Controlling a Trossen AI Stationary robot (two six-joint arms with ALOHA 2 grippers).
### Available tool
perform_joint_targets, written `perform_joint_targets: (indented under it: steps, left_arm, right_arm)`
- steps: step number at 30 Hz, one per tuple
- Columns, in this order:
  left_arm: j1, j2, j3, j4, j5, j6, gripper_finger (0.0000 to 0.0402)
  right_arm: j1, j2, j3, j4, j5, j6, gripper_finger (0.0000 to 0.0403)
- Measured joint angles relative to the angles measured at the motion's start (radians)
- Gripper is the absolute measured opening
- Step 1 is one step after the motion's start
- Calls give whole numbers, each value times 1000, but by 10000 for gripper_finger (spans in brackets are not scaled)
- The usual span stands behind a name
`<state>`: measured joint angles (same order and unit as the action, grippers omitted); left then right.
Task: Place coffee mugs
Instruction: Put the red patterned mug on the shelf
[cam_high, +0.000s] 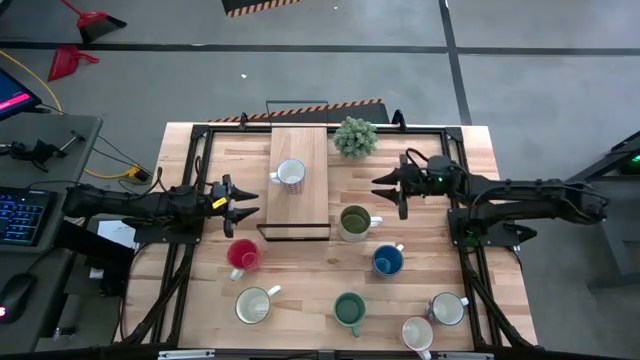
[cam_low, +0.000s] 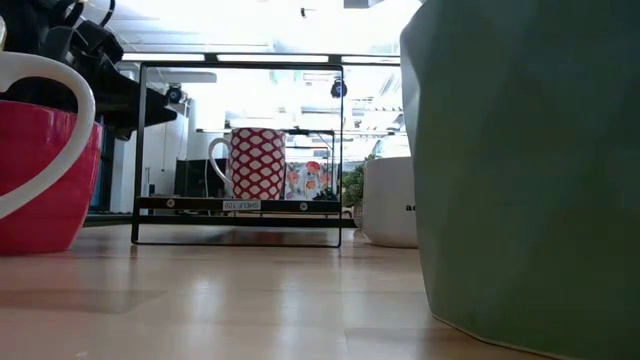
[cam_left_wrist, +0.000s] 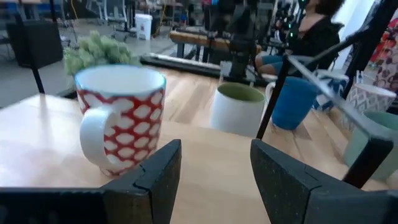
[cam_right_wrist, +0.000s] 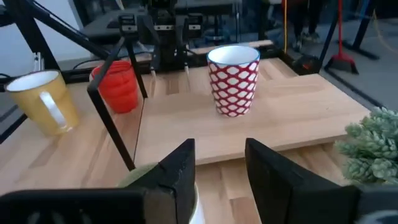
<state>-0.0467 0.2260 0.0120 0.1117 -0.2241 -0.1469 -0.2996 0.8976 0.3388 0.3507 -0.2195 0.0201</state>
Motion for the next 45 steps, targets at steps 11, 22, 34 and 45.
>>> perform_joint_targets:
  steps: [11, 22, 34, 45]
  left_arm:
    - [97, 0, 25, 204, -117, 312, 184]
    - [347, 167, 523, -310, 39, 358, 184]
    - [477, 695, 934, -625, 223, 561, 184]
    - [608, 1060, 1146, -763, 295, 662, 160]
  right_arm:
    - [0, 113, -105, 320, -2, 6, 122]
    - [-7, 148, -105, 355, 1, 0, 122]
    - [-17, 148, -105, 276, 2, -1, 122]
    - [-17, 148, -105, 227, 2, 2, 122]
